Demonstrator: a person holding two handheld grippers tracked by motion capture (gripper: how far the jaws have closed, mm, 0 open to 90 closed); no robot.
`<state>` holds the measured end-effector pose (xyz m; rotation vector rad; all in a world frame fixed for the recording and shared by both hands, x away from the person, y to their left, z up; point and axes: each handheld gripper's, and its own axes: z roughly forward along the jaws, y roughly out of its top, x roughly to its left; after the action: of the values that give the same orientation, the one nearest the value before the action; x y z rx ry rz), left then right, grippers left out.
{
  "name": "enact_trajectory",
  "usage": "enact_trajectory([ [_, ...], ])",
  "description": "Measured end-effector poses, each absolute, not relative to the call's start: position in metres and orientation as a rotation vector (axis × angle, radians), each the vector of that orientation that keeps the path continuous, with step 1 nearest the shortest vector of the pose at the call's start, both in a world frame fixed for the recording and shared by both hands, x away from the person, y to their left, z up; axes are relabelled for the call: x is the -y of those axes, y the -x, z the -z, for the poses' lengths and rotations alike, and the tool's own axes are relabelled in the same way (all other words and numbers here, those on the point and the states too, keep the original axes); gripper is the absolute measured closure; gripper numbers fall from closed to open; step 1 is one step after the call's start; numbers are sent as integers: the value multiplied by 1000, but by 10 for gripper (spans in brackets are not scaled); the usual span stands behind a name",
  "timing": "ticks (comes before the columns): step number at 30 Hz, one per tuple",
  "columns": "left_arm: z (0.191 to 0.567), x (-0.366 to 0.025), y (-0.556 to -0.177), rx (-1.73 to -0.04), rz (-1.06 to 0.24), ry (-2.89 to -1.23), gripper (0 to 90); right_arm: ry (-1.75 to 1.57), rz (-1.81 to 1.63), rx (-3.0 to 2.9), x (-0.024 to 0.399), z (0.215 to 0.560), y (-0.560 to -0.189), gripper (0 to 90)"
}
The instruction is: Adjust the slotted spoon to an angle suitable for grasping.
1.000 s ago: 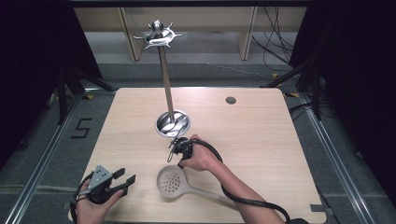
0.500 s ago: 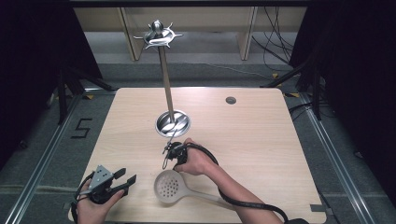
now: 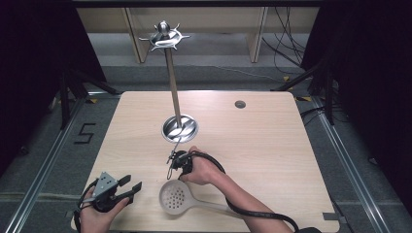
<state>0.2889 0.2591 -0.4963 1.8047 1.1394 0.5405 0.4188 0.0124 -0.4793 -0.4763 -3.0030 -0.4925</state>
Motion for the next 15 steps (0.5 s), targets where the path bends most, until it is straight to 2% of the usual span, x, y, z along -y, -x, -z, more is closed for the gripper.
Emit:
enact_trajectory([
  [15, 496, -259, -289, -1128, -544, -1813, 467, 420, 483, 3006, -16, 480, -414, 900],
])
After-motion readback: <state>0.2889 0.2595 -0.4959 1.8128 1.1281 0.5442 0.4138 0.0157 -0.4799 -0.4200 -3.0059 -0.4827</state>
